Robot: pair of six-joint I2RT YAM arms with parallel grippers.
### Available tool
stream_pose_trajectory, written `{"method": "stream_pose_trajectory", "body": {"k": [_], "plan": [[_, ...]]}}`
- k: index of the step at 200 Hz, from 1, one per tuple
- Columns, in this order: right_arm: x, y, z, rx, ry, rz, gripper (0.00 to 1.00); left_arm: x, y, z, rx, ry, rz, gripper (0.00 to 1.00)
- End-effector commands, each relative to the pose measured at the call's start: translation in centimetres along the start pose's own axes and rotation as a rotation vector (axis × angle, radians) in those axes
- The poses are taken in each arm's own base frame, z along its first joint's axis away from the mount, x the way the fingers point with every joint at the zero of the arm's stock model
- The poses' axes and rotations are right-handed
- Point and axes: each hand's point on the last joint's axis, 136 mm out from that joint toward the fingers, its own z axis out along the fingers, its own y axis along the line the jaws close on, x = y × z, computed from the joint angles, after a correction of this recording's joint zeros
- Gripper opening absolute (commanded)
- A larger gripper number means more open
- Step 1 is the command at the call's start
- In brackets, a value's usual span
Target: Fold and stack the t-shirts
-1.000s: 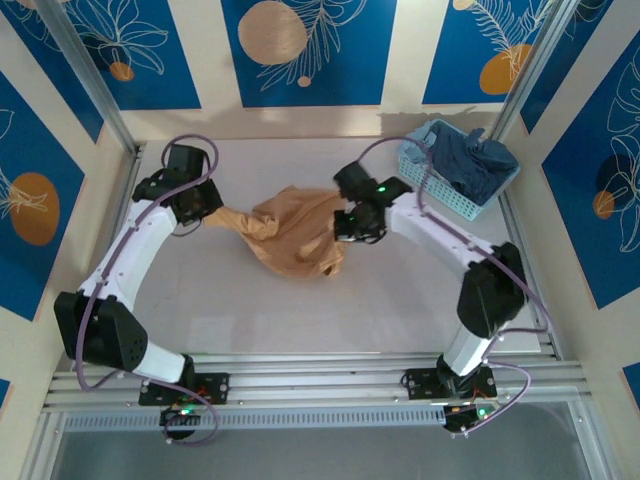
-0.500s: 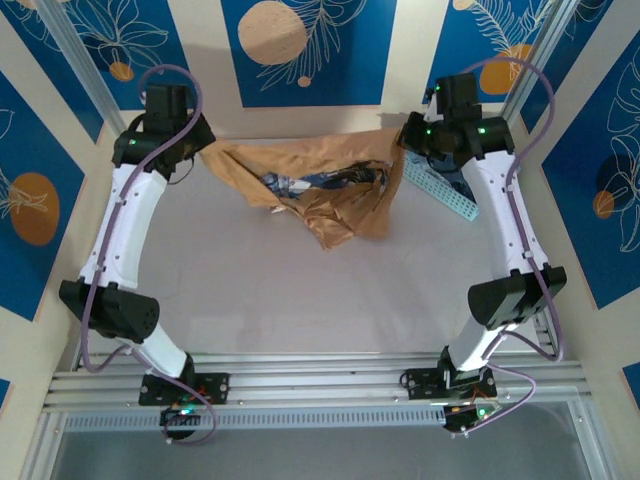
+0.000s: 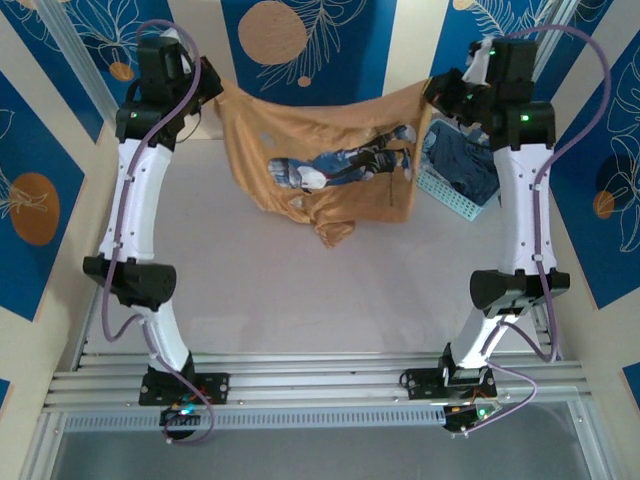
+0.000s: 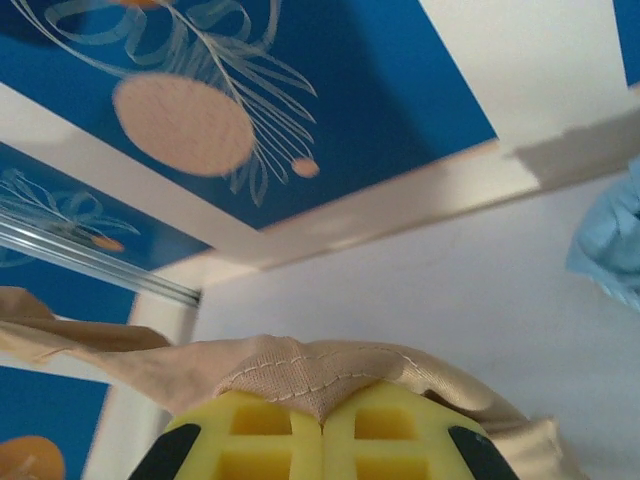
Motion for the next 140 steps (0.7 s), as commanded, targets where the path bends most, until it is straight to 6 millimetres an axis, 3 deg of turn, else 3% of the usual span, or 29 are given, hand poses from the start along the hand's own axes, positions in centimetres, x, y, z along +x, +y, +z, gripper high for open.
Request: {"method": "stream_pose_trajectory", "body": {"k": [1, 54, 77, 96, 118, 140], "plan": [[-1.3, 3.0, 0.4, -0.179, 0.013, 0.004, 0.00, -5.4, -2.1, -2.2, 0.080, -0.163, 0.026, 0.00], [-3.5, 6.3, 2.4, -0.400, 0.011, 0.010, 0.00, -12.2, -0.3, -4.5, 0.064, -0.400, 0.025, 0.00], [-4.8, 7.8, 2.2, -0.471, -0.020, 0.013, 0.00, -15.6, -0.6, -8.4, 0.040, -0.545, 0.066, 0.00], [-5.7, 9.0, 1.5, -0.525, -0.046, -0.007, 0.00, -17.8, -2.0, -12.5, 0.057, -0.649, 0.108, 0.00], [-5.7, 9.1, 1.2, -0.537, -0.041, -0.007, 0.00, -17.8, -3.4, -15.7, 0.100, -0.651, 0.127, 0.00], [-4.0, 7.9, 1.8, -0.485, 0.023, 0.019, 0.00, -15.0, -4.1, -17.7, 0.112, -0.557, 0.132, 0.00]]}}
